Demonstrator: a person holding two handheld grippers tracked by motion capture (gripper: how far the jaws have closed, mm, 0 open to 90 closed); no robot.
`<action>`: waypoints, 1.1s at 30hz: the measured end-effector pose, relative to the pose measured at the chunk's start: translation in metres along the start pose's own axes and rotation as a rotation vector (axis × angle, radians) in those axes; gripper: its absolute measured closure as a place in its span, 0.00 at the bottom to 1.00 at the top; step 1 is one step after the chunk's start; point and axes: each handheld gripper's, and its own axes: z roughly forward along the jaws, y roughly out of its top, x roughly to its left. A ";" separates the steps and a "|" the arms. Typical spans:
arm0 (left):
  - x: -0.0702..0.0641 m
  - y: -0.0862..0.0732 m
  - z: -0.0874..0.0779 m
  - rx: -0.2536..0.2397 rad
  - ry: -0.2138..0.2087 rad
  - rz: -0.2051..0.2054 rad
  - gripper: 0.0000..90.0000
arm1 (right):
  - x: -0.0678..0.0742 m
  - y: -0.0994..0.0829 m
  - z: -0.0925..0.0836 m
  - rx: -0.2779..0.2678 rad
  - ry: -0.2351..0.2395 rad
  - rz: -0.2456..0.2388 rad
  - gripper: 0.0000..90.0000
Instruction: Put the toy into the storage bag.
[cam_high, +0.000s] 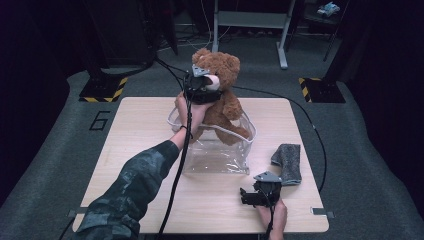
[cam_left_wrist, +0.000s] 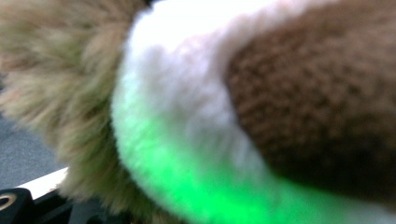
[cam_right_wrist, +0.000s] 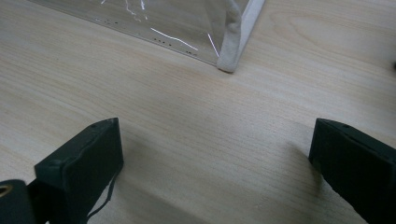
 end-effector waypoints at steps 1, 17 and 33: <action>0.000 -0.001 0.000 0.003 0.001 0.005 0.43 | 0.000 0.000 0.000 -0.001 0.000 0.000 0.02; -0.005 -0.022 0.000 0.152 -0.054 0.020 0.29 | 0.000 0.000 0.000 0.001 0.000 0.000 0.02; 0.013 -0.040 -0.025 0.333 -0.137 0.050 0.17 | 0.000 0.000 0.000 -0.001 -0.004 0.003 0.02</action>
